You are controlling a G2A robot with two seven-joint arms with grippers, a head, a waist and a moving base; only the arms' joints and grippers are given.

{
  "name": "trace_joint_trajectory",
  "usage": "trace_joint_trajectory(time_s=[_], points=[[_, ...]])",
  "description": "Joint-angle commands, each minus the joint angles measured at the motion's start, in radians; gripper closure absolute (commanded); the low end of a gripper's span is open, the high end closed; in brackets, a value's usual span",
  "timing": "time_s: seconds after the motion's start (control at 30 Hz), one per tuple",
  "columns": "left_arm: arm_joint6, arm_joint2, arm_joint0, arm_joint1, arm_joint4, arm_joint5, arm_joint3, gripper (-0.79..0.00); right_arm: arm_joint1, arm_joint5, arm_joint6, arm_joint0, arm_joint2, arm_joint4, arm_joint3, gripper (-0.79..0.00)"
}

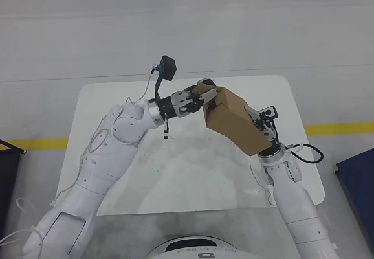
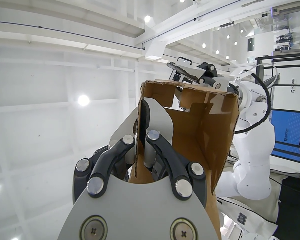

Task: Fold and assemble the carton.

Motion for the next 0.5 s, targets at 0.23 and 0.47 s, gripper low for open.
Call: trace_joint_trajectory(time_s=[0.23, 0.47], points=[[-0.015, -0.042, 0.050, 0.017, -0.005, -0.003, -0.066, -0.372, 0.000, 0.013, -0.006, 0.002, -0.001, -0.003, -0.006, 0.000], [-0.018, -0.050, 0.078, 0.025, 0.027, 0.008, -0.096, -0.366, 0.000, 0.020, -0.006, -0.002, -0.007, -0.016, -0.019, 0.000]])
